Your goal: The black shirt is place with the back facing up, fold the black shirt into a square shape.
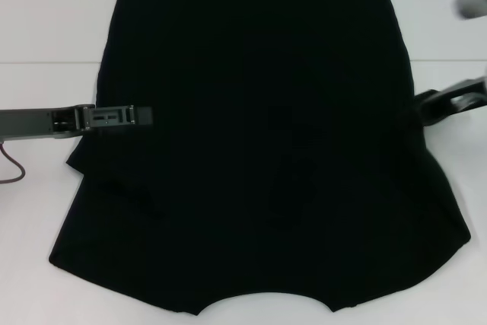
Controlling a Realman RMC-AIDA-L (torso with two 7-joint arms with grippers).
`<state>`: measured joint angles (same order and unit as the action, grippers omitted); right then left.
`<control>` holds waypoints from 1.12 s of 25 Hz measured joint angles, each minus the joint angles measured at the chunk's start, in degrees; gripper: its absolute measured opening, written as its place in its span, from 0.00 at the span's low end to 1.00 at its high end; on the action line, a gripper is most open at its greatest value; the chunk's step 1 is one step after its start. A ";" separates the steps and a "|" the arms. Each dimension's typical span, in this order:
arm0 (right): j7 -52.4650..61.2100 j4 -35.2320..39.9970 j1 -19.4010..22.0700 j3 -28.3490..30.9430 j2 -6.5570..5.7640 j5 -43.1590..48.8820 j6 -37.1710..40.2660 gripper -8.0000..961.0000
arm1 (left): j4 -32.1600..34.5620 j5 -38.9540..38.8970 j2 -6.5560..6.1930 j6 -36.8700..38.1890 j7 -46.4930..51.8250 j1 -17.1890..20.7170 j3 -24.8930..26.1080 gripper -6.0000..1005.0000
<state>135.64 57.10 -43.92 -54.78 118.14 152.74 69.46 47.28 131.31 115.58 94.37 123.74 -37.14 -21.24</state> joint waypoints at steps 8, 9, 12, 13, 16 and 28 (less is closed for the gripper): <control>-4.88 1.62 -0.45 -14.74 1.61 1.59 -2.98 0.09 | 0.00 -0.68 -0.23 -0.25 -0.40 0.45 2.03 0.93; -4.86 1.62 -0.46 -15.07 1.57 1.77 -2.94 0.09 | 0.00 -0.69 -0.27 -0.25 -0.47 0.47 2.34 0.93; -4.42 1.32 -0.80 -15.22 1.38 4.15 -1.99 0.09 | 0.00 -0.76 -0.38 -0.47 -0.52 0.61 2.88 0.93; -4.20 1.23 -0.98 -15.20 1.39 5.60 -1.51 0.09 | 0.00 -0.84 -0.40 -0.73 -0.52 0.70 2.94 0.93; -2.94 1.18 -1.12 -15.05 1.54 9.04 -1.28 0.10 | 0.00 -1.25 -0.40 -1.09 -0.54 0.84 2.96 0.93; 3.57 -3.22 0.24 16.36 -2.90 -11.19 3.55 0.61 | 0.43 1.21 -0.80 0.77 9.21 2.88 2.87 0.93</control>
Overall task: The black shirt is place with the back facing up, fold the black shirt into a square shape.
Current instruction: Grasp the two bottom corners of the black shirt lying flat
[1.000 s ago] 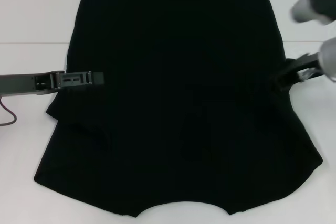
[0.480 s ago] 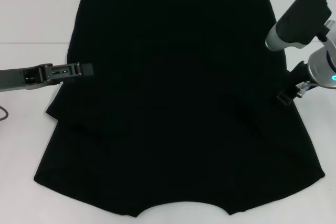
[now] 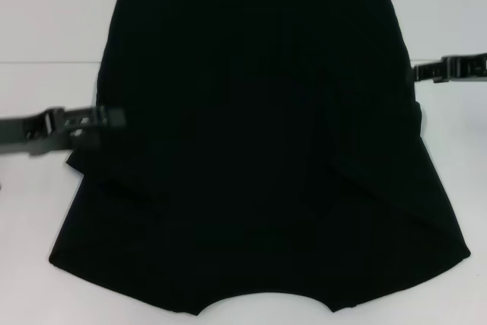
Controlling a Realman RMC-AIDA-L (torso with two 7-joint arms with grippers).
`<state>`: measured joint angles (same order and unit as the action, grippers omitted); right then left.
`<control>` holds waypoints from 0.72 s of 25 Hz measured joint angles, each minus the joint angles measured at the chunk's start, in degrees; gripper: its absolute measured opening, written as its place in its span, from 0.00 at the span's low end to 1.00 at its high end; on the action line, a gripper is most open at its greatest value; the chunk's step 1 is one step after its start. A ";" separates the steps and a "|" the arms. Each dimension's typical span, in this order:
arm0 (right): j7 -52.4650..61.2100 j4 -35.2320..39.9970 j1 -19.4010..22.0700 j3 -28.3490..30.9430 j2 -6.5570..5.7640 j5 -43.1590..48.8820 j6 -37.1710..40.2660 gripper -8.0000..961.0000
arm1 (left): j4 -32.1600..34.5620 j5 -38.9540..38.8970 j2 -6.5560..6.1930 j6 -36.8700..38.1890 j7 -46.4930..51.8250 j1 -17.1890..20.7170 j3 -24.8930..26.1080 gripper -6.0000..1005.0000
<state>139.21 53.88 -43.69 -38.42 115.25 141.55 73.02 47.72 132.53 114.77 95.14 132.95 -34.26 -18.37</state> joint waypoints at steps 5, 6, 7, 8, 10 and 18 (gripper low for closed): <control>-4.09 -10.75 3.75 4.35 -5.01 -18.67 5.70 0.66 | 0.79 6.13 -0.51 2.07 4.64 1.86 0.78 0.93; -4.26 -12.40 4.61 4.71 -5.74 -21.41 6.19 0.66 | 1.19 7.59 -0.56 2.56 5.15 2.21 1.46 0.93; -4.19 -13.25 5.20 4.87 -6.21 -22.87 6.49 0.66 | 1.48 8.69 -0.56 2.91 5.44 2.34 1.87 0.93; -3.74 -13.57 5.66 5.00 -6.56 -23.57 6.72 0.66 | 2.06 11.02 -0.56 3.48 6.22 2.58 2.61 0.93; -2.64 -13.91 6.32 5.23 -7.22 -24.33 7.44 0.66 | 2.90 14.76 -0.57 4.00 7.70 2.78 3.11 0.90; -2.07 -13.81 6.42 5.37 -7.78 -24.52 9.04 0.66 | 3.69 20.52 -0.19 3.37 10.23 3.24 2.62 0.75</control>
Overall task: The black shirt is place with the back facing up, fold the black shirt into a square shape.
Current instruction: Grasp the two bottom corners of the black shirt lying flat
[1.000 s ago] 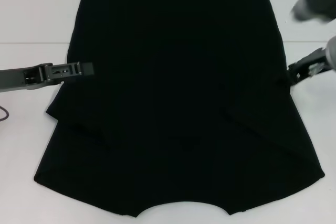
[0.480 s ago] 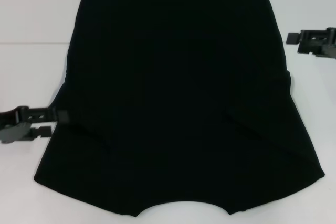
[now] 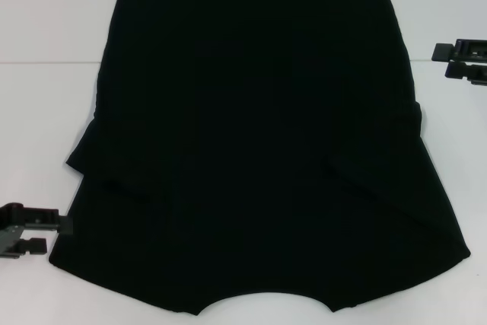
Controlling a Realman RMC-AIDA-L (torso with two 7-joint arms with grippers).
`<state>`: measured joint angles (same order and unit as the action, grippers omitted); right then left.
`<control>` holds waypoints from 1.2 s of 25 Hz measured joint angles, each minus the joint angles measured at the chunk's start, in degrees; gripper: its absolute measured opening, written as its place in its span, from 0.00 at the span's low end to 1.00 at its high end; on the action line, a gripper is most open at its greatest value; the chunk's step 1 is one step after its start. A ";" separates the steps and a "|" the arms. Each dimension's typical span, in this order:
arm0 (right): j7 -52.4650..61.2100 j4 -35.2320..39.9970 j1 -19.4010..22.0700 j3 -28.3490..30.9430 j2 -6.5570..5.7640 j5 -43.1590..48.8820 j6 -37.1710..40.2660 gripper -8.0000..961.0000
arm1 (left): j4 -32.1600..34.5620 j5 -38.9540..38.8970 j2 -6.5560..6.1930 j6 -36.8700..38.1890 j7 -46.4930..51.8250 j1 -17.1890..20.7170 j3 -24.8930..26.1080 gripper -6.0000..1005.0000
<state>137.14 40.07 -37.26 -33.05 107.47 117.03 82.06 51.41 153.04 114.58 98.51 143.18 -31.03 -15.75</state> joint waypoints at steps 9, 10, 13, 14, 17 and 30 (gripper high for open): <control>-0.13 0.03 -0.43 0.08 -0.15 -0.03 0.13 0.66 | -2.41 1.32 0.46 -3.54 -0.02 0.23 -0.87 0.72; -0.18 0.03 -0.43 0.10 -0.15 -0.04 0.14 0.66 | -2.59 1.33 0.48 -4.18 -0.11 0.24 -0.86 0.72; -0.32 -0.11 -0.32 0.15 -0.16 -0.12 0.11 0.66 | -3.32 1.35 0.61 -5.78 -0.34 0.26 -0.87 0.72; -0.38 -0.13 -0.27 0.18 -0.16 -0.13 0.10 0.66 | -3.64 1.35 0.64 -6.21 -0.41 0.27 -0.87 0.72; -0.41 -0.16 -0.14 0.24 -0.16 -0.15 0.10 0.66 | -4.17 1.37 0.68 -6.96 -0.50 0.24 -1.14 0.72; -0.40 -0.34 0.18 0.36 -0.51 -0.40 0.34 0.66 | -6.96 -0.29 1.39 -7.10 -2.13 -1.53 -2.51 0.71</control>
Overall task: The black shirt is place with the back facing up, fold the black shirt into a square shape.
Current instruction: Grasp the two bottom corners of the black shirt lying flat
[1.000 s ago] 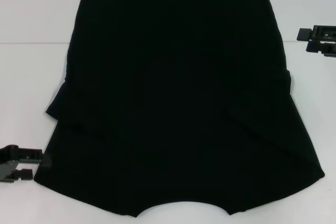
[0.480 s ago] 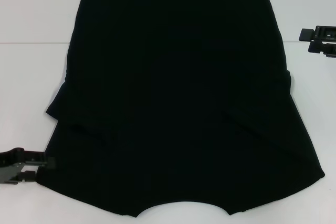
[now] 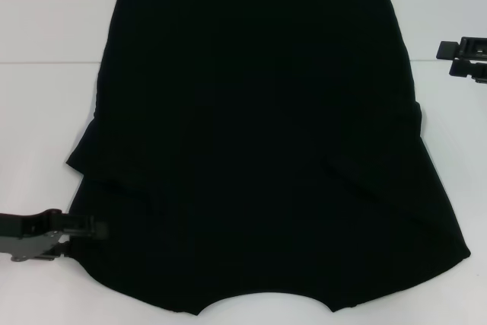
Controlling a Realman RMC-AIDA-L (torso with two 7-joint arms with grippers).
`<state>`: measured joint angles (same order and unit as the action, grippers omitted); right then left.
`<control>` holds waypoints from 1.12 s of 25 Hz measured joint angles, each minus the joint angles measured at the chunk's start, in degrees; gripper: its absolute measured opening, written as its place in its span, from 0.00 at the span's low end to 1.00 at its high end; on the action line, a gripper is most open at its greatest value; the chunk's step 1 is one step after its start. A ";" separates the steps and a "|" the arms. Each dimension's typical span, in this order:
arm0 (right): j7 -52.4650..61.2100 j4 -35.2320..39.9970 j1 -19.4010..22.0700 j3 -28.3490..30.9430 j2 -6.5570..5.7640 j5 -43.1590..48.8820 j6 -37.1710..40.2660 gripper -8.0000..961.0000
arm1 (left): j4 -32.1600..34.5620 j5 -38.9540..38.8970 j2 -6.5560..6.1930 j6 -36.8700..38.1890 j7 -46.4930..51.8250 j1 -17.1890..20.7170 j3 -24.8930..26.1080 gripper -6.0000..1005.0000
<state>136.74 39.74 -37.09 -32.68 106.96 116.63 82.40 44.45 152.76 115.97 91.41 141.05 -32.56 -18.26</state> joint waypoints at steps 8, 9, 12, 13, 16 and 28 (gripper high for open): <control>-0.03 0.04 0.03 0.06 -0.11 0.03 0.58 0.66 | -0.54 -0.16 0.25 -1.16 0.14 -0.58 0.07 0.68; -0.04 0.07 0.06 0.04 -0.13 0.12 0.73 0.66 | -0.52 -0.19 0.25 -1.18 0.13 -0.57 0.07 0.65; -0.05 0.09 0.17 -0.23 -0.27 0.39 0.97 0.66 | -0.55 -0.20 0.25 -1.21 0.01 -0.57 0.05 0.56; -0.04 0.09 0.21 -0.35 -0.32 0.63 1.02 0.66 | -0.56 -0.20 0.24 -1.22 -0.01 -0.57 0.05 0.52; 0.08 0.22 0.28 -0.48 -0.40 1.89 1.40 0.66 | -0.64 -0.36 0.21 -1.09 -0.62 -0.58 0.18 0.40; -0.14 2.92 0.24 -0.64 -1.04 15.08 8.09 0.66 | -1.61 -5.86 -0.37 3.28 -5.10 -1.01 0.65 0.08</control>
<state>136.60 42.66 -36.85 -33.32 105.92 131.70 90.49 42.84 146.90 115.59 94.69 135.95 -33.57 -17.62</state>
